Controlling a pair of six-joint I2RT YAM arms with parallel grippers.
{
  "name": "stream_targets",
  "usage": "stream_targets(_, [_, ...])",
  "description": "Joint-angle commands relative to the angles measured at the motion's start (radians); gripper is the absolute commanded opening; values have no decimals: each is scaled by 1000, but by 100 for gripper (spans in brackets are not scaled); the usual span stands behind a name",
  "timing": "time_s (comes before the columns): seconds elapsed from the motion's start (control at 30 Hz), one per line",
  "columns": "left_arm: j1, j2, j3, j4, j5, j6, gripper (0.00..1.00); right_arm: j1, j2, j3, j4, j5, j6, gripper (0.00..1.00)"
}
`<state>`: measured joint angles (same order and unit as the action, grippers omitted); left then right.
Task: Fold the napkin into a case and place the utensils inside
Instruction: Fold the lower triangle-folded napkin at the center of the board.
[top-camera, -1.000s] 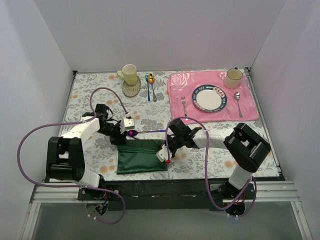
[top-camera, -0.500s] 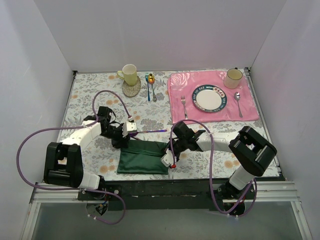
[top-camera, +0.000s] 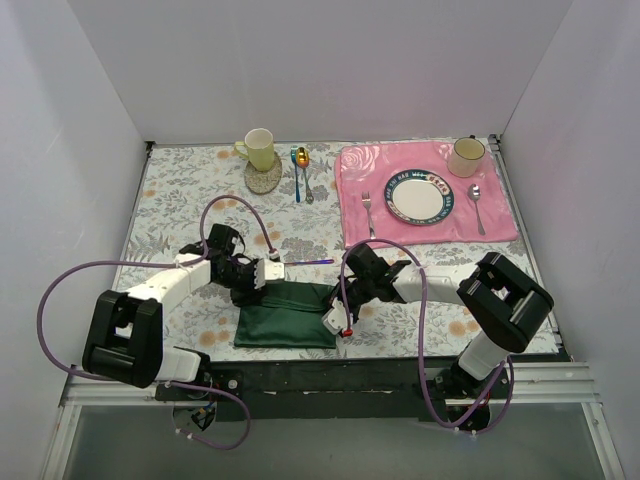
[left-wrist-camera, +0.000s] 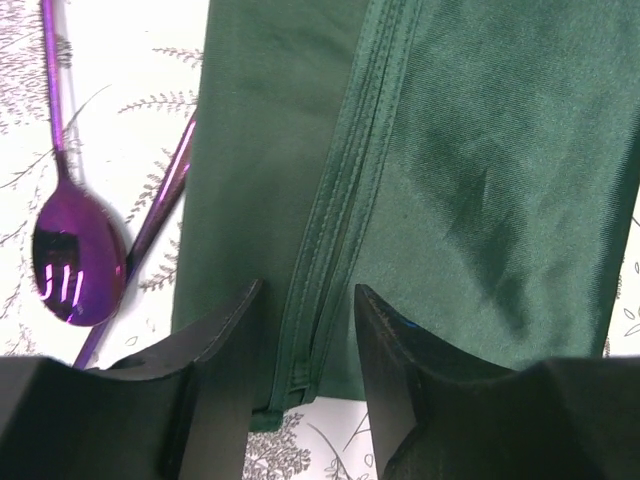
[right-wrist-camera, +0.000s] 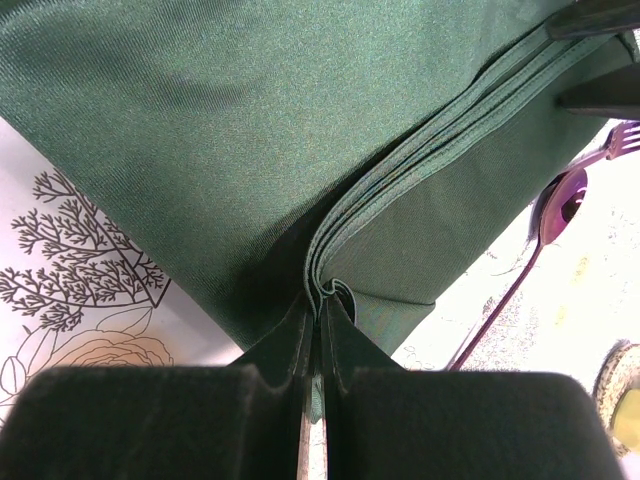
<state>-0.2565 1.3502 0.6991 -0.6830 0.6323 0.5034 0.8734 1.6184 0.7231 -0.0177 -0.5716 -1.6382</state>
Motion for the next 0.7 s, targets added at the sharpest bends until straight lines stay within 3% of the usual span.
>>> stream_targets(0.0, [-30, -8, -30, 37, -32, 14, 36, 6, 11, -19, -8, -1, -41, 1])
stream_targets(0.1, [-39, -2, -36, 39, -37, 14, 30, 6, 5, -22, -7, 4, -40, 2])
stream_targets(0.33, [-52, 6, -53, 39, -54, 0, 19, 4, -29, -19, -13, 12, 0, 19])
stream_targets(0.57, [-56, 4, -59, 37, -63, -17, 5, 4, -90, -13, -48, 26, 43, 54])
stream_targets(0.67, [-56, 13, -59, 37, -65, -26, 1, 3, -115, -4, -93, 30, 57, 61])
